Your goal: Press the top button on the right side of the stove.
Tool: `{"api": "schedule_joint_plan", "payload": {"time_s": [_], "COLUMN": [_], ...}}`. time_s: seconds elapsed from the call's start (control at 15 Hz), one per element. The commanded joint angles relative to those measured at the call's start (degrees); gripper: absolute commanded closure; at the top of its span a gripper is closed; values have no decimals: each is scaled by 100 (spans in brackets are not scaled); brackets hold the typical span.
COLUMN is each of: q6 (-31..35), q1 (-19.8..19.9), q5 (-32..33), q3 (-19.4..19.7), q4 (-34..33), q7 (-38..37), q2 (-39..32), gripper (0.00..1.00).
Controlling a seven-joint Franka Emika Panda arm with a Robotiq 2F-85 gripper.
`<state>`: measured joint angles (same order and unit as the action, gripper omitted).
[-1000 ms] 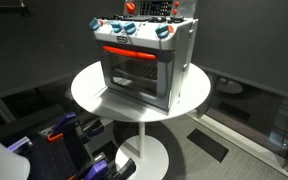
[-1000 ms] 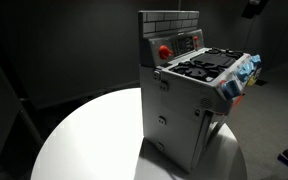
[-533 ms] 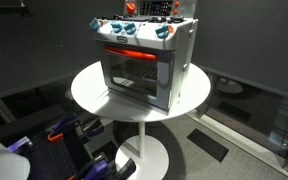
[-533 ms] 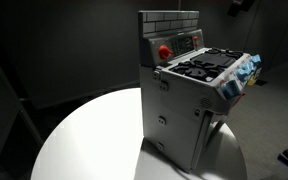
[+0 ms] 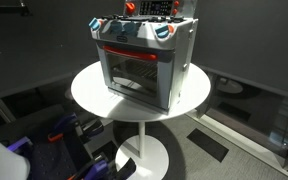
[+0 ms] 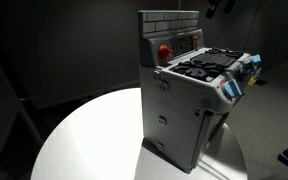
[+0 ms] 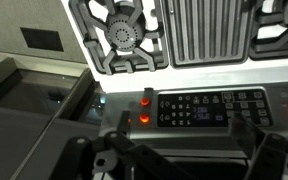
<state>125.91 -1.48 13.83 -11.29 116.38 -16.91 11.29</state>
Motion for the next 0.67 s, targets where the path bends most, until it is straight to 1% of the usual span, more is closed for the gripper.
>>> {"api": "schedule_joint_plan", "payload": {"time_s": [0.0,0.4,0.6], "q6": [-280,-755,-893], "q1": [64,57,25], "q5": [268,463,447], "q3": [116,441,583], "q4": [-541,-954,-1144], "q7": [-535,-1159,-1277], "q2": [-485,-1008,-1253], "gripper": [0,0,0]}}
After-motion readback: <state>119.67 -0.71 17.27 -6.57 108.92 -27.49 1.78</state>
